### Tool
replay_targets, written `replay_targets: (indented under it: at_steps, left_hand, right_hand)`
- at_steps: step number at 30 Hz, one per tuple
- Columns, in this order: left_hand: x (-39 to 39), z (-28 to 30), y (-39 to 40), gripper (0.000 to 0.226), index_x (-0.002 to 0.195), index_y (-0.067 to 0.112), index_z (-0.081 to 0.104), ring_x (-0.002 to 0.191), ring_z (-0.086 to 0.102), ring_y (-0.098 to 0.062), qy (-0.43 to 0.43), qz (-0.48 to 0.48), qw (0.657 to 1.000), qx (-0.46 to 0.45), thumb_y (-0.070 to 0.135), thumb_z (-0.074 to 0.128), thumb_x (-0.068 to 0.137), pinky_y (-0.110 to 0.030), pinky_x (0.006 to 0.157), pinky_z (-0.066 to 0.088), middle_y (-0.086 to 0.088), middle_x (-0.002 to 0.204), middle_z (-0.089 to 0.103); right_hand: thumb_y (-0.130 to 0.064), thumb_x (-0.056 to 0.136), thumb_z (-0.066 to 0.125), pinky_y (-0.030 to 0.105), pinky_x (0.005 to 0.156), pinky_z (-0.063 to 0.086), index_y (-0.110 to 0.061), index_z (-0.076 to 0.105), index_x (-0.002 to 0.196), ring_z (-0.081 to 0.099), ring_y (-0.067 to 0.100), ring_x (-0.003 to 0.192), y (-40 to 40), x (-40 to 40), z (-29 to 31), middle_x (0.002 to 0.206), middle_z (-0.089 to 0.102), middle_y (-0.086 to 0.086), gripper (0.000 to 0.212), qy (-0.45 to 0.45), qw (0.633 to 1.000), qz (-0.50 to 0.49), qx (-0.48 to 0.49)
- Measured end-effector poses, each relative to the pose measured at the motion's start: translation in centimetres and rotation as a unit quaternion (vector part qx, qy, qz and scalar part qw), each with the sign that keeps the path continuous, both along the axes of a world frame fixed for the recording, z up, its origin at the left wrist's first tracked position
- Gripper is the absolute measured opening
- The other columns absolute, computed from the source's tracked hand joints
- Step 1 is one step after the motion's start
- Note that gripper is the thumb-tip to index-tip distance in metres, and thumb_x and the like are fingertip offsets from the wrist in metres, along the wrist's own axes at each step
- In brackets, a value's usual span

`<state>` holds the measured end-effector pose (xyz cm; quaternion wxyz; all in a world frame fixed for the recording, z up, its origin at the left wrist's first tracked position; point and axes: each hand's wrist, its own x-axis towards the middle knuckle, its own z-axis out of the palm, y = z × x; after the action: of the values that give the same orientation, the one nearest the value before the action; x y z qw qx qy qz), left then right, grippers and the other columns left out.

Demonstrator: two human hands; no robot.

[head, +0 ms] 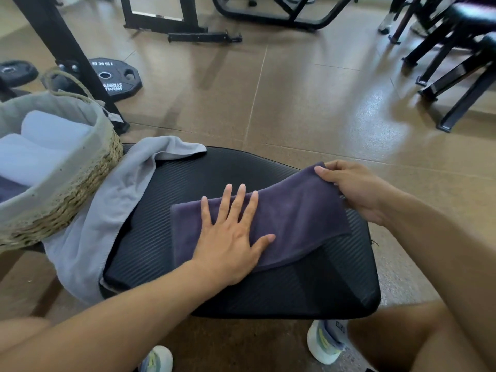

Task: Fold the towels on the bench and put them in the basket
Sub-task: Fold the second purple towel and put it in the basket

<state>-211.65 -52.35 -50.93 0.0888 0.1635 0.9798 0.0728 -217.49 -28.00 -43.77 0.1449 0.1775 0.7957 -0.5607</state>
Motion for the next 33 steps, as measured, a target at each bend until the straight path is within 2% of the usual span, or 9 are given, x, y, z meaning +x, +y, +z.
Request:
replay_targets:
  at_steps: [6,10,15,19,20,22,25,28,33]
  left_hand:
    - [-0.6,-0.1,2.0,0.086,0.157,0.040,-0.016,0.149,-0.034,-0.024,-0.037,-0.052,0.998,-0.026,0.083,0.014,0.089,-0.062,0.118,-0.016,0.004,0.166,-0.027]
    - [-1.1,-0.1,3.2,0.092,0.158,0.039,-0.015,0.149,-0.033,-0.025,-0.037,-0.037,0.998,-0.021,0.086,0.017,0.086,-0.062,0.118,-0.016,0.003,0.167,-0.025]
    - [-1.7,1.1,3.0,0.102,0.159,0.037,-0.009,0.150,-0.032,-0.024,-0.099,-0.056,0.993,0.022,0.091,0.028,0.081,-0.060,0.119,-0.019,0.004,0.168,-0.021]
    - [-3.8,4.0,-0.3,0.078,0.157,0.033,0.028,0.156,0.009,-0.023,-0.119,-0.018,0.983,0.138,0.062,0.058,0.091,-0.046,0.125,0.014,-0.001,0.167,0.022]
    - [-4.3,4.7,-1.6,0.066,0.150,0.033,0.043,0.148,0.031,-0.022,-0.089,0.028,0.981,0.172,0.053,0.064,0.091,-0.042,0.120,0.029,0.000,0.157,0.043]
    - [-5.1,5.9,-4.4,0.034,0.118,0.033,0.066,0.106,0.064,-0.012,-0.046,0.127,0.965,0.224,0.044,0.072,0.087,-0.035,0.091,0.051,0.009,0.110,0.071]
    - [-5.8,6.1,-7.5,0.011,0.090,0.019,0.066,0.058,0.065,-0.011,-0.109,0.202,0.932,0.281,0.026,0.074,0.088,-0.031,0.062,0.054,0.004,0.069,0.071]
    - [-5.6,5.7,-8.9,0.004,0.098,0.013,0.063,0.062,0.069,-0.016,-0.204,0.227,0.909,0.286,0.013,0.065,0.095,-0.031,0.055,0.059,-0.005,0.079,0.076]
    - [-5.5,5.0,-9.4,0.015,0.106,0.013,0.061,0.069,0.070,-0.016,-0.236,0.229,0.896,0.299,0.003,0.059,0.096,-0.028,0.056,0.058,-0.005,0.091,0.077]
  right_hand:
    - [-0.034,0.099,0.063,0.030,0.074,0.056,-0.021,0.067,0.099,0.066,0.013,0.083,-0.9,-0.7,0.1,0.093,0.073,0.003,0.014,0.104,0.993,-0.025,0.041]
    - [-0.029,0.098,0.065,0.018,0.062,0.055,-0.015,0.066,0.101,0.064,0.008,0.072,-2.0,-0.6,1.1,0.084,0.070,0.000,0.014,0.126,0.992,-0.023,0.002]
    - [-0.024,0.095,0.069,0.029,0.071,0.057,-0.013,0.068,0.096,0.066,0.010,0.073,-4.2,0.2,2.1,0.087,0.074,0.010,0.011,0.155,0.988,0.011,-0.010]
    - [-0.029,0.090,0.075,0.035,0.070,0.056,-0.021,0.070,0.086,0.065,0.012,0.069,-6.2,0.3,1.7,0.086,0.076,0.011,0.011,0.189,0.981,0.034,0.035]
    - [-0.033,0.087,0.077,0.036,0.068,0.055,-0.022,0.070,0.084,0.064,0.013,0.067,-6.9,0.3,1.4,0.083,0.076,0.009,0.013,0.192,0.979,0.042,0.051]
    - [-0.039,0.084,0.078,0.034,0.063,0.049,-0.024,0.070,0.083,0.060,0.009,0.061,-8.4,0.5,0.7,0.074,0.072,0.006,0.018,0.191,0.977,0.064,0.075]
    - [-0.041,0.083,0.078,0.020,0.055,0.039,-0.026,0.067,0.082,0.050,-0.001,0.050,-10.9,1.1,-0.2,0.059,0.060,-0.008,0.019,0.175,0.974,0.099,0.106]
    - [-0.039,0.085,0.076,0.018,0.048,0.041,-0.028,0.065,0.085,0.055,0.001,0.046,-13.2,1.9,-0.4,0.067,0.063,-0.007,0.016,0.165,0.969,0.129,0.128]
    - [-0.029,0.089,0.074,0.024,0.036,0.046,-0.022,0.064,0.092,0.059,0.011,0.036,-15.5,2.4,-0.5,0.066,0.066,0.000,0.013,0.142,0.972,0.152,0.109]
